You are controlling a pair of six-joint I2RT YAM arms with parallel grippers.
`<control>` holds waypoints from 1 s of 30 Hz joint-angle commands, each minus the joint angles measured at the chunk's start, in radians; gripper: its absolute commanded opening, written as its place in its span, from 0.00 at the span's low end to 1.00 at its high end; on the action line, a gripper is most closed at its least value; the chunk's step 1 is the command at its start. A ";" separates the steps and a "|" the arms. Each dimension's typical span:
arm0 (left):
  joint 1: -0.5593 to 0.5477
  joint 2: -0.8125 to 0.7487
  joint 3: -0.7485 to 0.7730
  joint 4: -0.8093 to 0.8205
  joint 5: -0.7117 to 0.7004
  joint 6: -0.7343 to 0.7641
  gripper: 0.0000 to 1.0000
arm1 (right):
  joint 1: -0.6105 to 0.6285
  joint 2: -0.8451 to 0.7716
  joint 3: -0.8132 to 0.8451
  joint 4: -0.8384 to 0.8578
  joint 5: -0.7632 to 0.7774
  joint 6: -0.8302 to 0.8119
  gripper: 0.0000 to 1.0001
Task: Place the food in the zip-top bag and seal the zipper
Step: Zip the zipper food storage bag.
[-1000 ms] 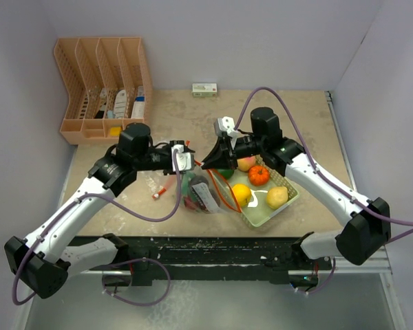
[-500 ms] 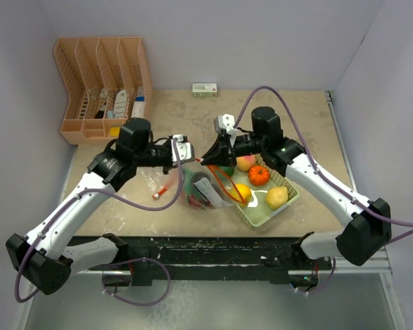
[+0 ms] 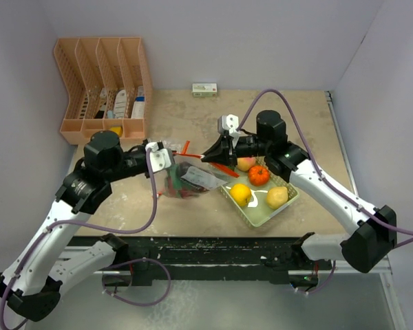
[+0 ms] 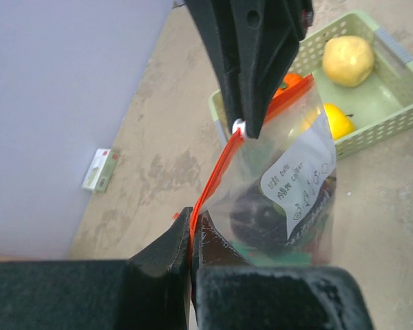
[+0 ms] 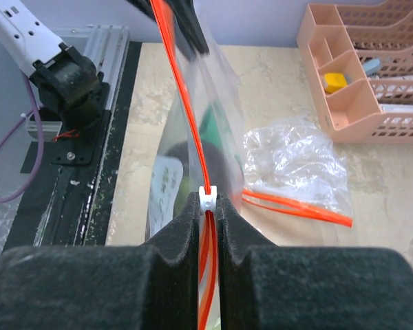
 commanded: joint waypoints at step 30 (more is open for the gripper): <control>0.009 -0.217 0.082 0.051 -0.561 0.080 0.00 | -0.050 0.008 -0.023 -0.004 0.189 0.082 0.46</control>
